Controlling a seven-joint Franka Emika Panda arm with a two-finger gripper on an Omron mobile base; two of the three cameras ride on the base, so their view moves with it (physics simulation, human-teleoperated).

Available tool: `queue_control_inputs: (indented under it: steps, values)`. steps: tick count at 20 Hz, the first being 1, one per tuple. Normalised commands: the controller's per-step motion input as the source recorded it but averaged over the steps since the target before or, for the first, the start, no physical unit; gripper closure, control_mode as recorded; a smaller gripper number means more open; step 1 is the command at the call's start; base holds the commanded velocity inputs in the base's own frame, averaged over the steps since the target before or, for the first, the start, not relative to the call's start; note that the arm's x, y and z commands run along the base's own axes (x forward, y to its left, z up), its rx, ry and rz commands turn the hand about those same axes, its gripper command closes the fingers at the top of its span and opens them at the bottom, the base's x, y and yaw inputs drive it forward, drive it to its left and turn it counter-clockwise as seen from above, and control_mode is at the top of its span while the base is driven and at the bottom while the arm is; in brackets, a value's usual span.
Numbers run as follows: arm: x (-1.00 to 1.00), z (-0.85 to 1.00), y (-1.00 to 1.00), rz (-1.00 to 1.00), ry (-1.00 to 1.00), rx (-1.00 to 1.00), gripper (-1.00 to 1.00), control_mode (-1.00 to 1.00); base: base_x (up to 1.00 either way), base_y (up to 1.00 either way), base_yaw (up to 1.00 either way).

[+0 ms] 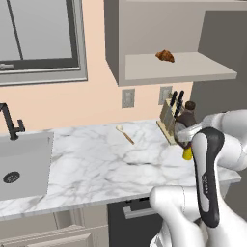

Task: Pick the mustard and syrup bottle from the counter and place them in the cabinet.

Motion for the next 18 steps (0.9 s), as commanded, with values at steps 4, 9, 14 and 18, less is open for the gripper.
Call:
queue_control_inputs:
  steps: [4,9,14,18]
  values:
    - [-0.04,0.51,0.0,-0.24,-0.03,0.0,1.0,-1.0,0.0,0.0,0.0]
    - [0.0,0.54,0.0,-0.17,-0.02,0.01,1.0,-1.0,0.0,0.0,0.0]
    - [0.0,0.57,-0.01,-0.14,0.0,0.04,1.0,-1.0,0.0,0.0,0.0]
    - [0.0,0.49,-0.15,-0.15,0.0,0.0,1.0,-1.0,0.0,0.0,0.0]
